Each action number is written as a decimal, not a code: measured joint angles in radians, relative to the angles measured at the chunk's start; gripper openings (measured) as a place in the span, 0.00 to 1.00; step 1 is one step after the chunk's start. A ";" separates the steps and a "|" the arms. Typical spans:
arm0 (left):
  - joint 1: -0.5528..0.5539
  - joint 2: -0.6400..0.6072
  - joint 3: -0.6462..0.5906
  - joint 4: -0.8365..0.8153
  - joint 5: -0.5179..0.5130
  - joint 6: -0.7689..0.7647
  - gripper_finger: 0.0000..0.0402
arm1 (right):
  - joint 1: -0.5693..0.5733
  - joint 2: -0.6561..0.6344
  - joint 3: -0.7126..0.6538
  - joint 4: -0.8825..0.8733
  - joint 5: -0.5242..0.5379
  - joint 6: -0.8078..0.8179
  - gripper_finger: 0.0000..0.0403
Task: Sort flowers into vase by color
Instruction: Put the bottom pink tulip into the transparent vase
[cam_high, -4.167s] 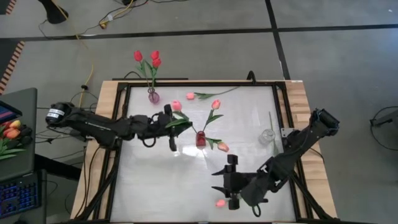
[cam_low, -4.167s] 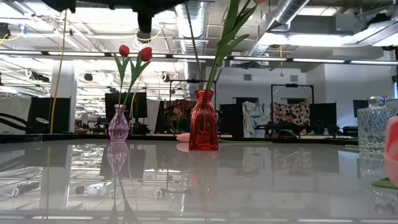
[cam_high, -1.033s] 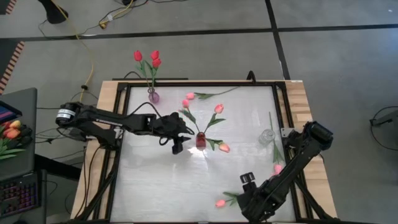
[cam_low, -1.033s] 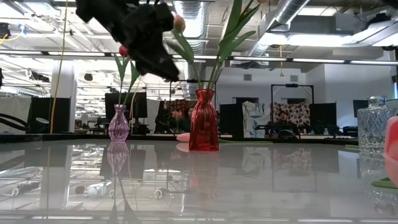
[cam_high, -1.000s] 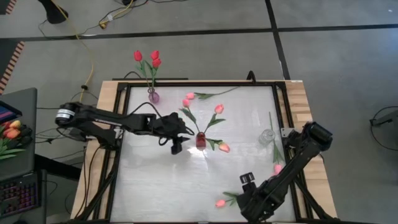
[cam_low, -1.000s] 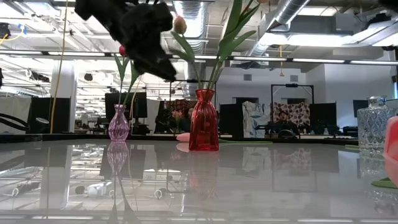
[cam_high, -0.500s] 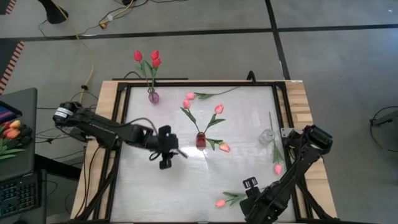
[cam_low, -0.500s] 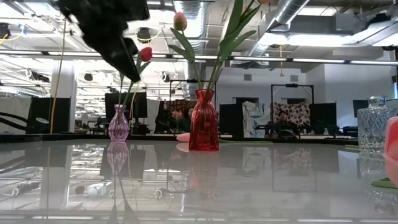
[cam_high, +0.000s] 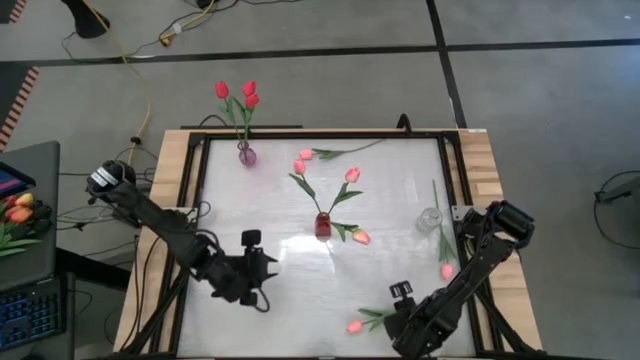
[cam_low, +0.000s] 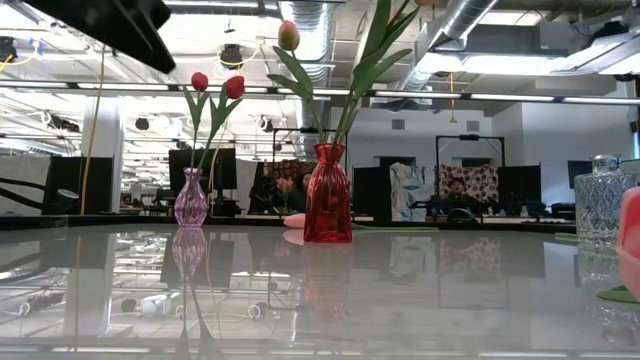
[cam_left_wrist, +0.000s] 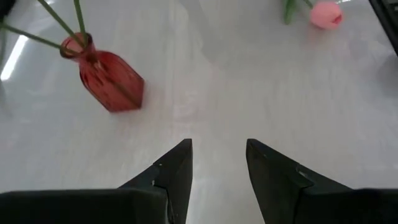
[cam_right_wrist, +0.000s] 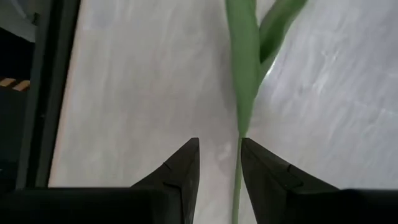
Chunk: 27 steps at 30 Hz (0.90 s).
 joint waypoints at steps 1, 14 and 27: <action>-0.010 0.000 0.000 -0.001 -0.010 -0.002 0.35 | -0.005 0.000 -0.005 0.005 0.000 0.001 0.35; -0.008 -0.103 -0.298 0.523 0.054 0.125 0.35 | -0.042 -0.001 -0.083 0.079 -0.060 0.021 0.39; 0.000 -0.199 -0.407 0.779 0.082 0.188 0.35 | -0.082 -0.002 -0.130 0.137 -0.066 0.010 0.24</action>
